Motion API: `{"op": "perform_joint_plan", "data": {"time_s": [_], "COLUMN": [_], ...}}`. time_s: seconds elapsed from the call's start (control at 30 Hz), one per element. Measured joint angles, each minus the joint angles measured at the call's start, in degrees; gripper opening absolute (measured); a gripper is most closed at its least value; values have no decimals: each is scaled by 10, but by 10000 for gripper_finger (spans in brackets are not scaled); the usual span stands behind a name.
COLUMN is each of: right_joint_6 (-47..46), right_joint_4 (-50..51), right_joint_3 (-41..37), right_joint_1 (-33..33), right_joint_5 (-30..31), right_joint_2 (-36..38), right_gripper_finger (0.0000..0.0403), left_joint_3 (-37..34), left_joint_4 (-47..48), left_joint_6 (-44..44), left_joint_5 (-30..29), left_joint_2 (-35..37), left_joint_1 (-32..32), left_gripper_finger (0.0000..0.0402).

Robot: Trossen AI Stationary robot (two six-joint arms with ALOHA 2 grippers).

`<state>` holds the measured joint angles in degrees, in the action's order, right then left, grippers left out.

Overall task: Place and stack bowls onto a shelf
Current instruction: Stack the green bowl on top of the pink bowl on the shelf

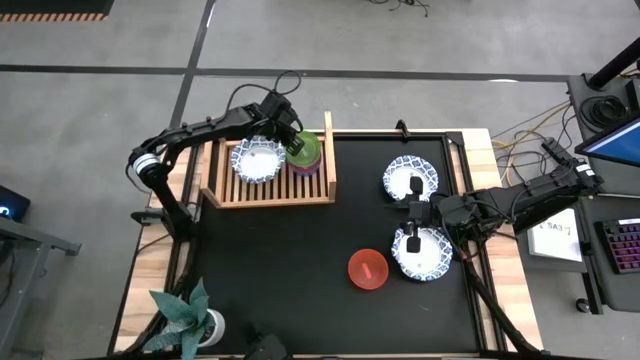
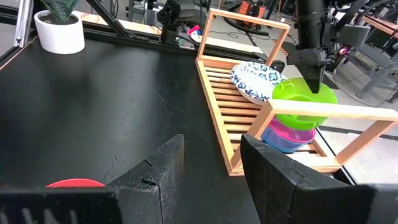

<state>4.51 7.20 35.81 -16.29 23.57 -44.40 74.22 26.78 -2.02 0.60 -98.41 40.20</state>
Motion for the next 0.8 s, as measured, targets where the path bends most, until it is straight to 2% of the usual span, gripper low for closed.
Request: {"op": "perform_joint_plan", "data": {"time_s": [0.8], "right_joint_6": [-7], "right_joint_4": [0], "right_joint_3": [0], "right_joint_1": [1], "right_joint_5": [5], "right_joint_2": [0], "right_gripper_finger": [150], "left_joint_3": [0], "left_joint_4": [18], "left_joint_6": [13], "left_joint_5": [0], "left_joint_2": [0], "left_joint_1": [-9], "left_gripper_finger": [79]}}
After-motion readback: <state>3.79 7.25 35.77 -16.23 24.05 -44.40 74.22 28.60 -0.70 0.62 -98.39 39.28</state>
